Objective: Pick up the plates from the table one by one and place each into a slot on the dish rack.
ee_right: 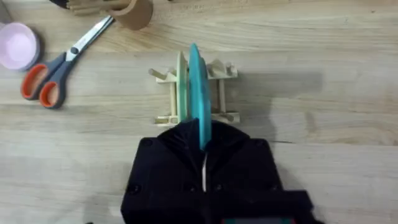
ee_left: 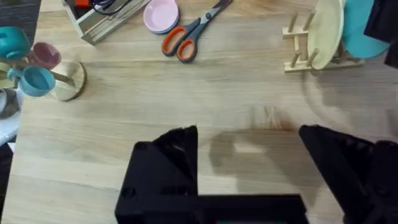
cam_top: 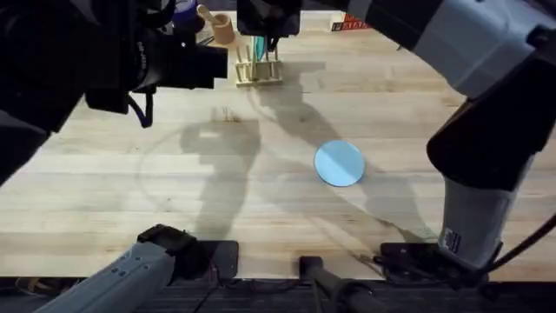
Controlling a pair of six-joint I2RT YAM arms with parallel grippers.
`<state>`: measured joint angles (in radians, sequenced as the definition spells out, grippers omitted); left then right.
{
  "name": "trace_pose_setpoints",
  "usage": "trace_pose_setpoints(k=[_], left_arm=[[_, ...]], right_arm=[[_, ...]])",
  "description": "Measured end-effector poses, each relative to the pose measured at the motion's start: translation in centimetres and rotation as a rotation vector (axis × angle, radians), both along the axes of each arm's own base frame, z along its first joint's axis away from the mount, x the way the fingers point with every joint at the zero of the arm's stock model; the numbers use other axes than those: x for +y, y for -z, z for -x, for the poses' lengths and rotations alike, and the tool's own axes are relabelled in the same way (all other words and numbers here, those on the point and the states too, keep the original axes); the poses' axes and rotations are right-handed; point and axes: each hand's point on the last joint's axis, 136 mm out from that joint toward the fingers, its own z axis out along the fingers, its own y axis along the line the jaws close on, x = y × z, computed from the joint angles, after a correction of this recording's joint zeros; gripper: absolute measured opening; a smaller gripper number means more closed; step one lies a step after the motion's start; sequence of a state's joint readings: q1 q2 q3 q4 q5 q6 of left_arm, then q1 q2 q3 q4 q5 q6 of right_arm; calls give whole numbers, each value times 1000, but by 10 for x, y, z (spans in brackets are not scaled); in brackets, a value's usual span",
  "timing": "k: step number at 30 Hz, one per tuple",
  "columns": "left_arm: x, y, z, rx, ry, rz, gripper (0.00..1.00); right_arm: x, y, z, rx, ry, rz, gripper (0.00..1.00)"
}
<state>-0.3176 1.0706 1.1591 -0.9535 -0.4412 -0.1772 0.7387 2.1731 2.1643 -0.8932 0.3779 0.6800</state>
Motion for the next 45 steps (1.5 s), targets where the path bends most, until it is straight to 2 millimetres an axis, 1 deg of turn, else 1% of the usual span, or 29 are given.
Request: trace_pose_setpoints(k=[10, 17, 20, 27, 29, 45], left_arm=[[0, 0, 0, 0, 0, 0, 992], [0, 0, 0, -1, -2, 2, 993], [0, 0, 0, 0, -1, 3, 993], [0, 0, 0, 0, -1, 4, 993], [0, 0, 0, 0, -1, 4, 993], [0, 0, 0, 0, -1, 4, 992]], right_arm=[[-6, -3, -5, -27, 20, 25, 30], [-5, -4, -9, -43, 21, 19, 30], [-4, 4, -10, -33, 21, 29, 30], [-1, 38, -13, 14, 19, 73, 30], [0, 43, -14, 18, 19, 76, 30], [0, 44, -14, 20, 16, 79, 39]])
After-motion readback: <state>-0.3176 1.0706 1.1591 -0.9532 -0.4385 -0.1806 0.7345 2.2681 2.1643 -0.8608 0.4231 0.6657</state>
